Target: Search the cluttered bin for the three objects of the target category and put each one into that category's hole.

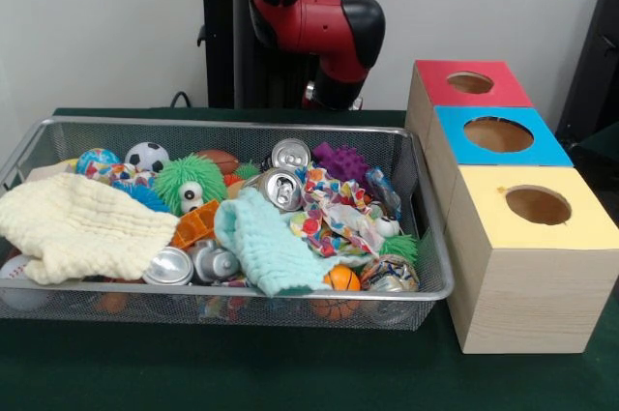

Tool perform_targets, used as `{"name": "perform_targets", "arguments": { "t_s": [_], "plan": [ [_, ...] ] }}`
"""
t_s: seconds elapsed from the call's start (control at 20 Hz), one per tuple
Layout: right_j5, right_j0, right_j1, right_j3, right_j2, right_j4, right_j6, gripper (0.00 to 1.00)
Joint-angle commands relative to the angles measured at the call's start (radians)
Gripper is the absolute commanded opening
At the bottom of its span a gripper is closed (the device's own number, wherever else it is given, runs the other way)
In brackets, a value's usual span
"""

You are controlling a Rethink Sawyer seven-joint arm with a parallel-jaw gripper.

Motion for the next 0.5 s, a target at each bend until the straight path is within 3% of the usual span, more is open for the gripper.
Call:
{"name": "perform_targets", "arguments": {
  "t_s": [0.05,0.5],
  "plan": [
    [-0.417,-0.045,0.07,0.045,-0.001,-0.048,0.278,1.0],
    [-0.455,-0.099,0.254,-0.111,0.02,-0.01,0.227,1.0]
  ]
}}
